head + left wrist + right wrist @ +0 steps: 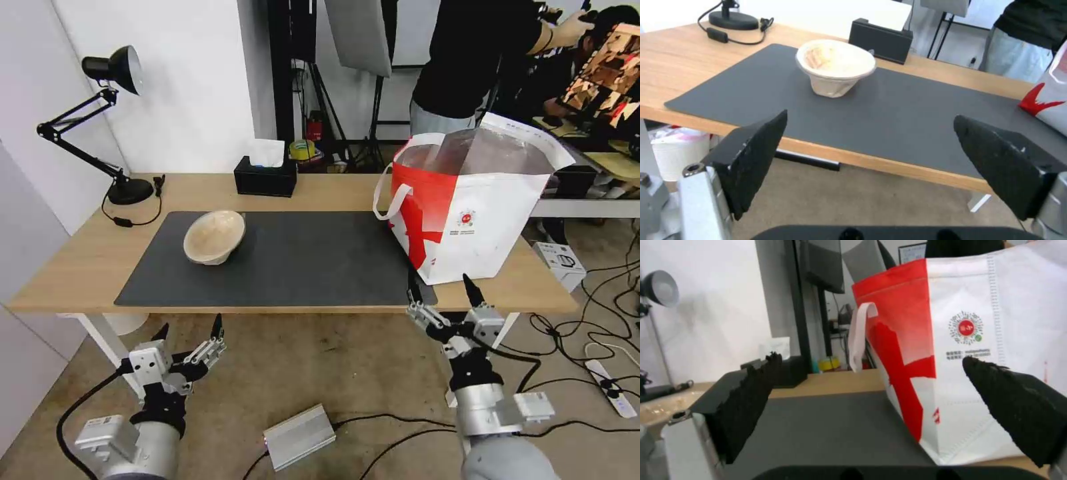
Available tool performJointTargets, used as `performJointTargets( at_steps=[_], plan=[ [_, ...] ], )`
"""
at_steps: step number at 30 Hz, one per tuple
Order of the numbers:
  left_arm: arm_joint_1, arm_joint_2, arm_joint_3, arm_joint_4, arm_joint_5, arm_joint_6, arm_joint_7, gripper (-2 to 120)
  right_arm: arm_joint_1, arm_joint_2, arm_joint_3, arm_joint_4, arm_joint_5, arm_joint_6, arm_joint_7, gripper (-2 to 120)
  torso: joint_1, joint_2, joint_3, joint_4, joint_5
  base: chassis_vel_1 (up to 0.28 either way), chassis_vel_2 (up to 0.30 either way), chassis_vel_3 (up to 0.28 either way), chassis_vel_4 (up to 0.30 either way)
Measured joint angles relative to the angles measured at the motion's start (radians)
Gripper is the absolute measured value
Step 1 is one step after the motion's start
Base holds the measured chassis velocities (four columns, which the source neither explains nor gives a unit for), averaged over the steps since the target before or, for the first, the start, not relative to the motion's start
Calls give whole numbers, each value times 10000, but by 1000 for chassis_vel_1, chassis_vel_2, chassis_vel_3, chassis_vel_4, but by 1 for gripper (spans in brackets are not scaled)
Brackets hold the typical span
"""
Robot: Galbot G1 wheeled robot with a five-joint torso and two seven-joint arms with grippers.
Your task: Pick up the trash from the table and place it into the takeout bag.
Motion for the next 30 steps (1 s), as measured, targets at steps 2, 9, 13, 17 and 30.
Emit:
performJointTargets(
  at_steps=[2,9,13,17,30],
  plan=[
    [-13,14,13,0,-9,0,-1,100,-172,178,-32,-94,-263,93,-13,100,0,0,0,0,0,0,0,0,0],
    [-26,34,47,0,-21,0,-2,100,-442,398,-143,-203,-588,146,-21,100,0,0,0,0,0,0,0,0,0],
    [-38,57,48,0,-34,0,-2,100,-646,524,-175,-248,-726,146,-25,100,0,1,0,0,0,0,0,0,0],
    [-23,57,55,0,-35,-4,-2,100,-851,500,-177,-328,-733,147,-78,100,0,0,0,0,1,0,0,0,0],
    [8,-4,44,0,4,-16,1,100,-982,446,-196,-384,-746,145,-193,100,0,0,1,0,1,0,0,0,0]
  ],
)
